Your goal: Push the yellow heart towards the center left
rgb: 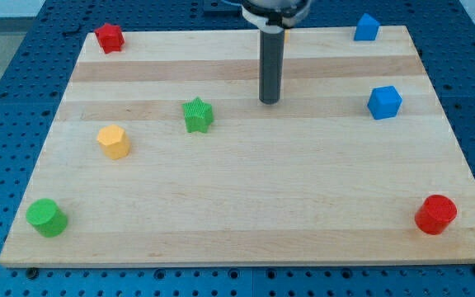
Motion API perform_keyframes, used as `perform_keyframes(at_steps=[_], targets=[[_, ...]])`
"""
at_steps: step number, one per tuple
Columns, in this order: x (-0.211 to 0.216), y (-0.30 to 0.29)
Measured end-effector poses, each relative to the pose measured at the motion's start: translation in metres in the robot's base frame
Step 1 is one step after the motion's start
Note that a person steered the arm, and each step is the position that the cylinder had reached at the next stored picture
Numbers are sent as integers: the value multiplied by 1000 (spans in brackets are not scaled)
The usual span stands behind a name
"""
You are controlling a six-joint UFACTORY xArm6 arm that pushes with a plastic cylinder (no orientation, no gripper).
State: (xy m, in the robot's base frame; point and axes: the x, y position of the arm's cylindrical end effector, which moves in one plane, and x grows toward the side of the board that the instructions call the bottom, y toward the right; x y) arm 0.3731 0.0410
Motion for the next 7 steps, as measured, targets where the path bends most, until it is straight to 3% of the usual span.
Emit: perform_keyframes(at_steps=[2,4,5,6,7], targets=[[-76,80],[-162,85],[-182,74],[-180,24],[-180,-64]])
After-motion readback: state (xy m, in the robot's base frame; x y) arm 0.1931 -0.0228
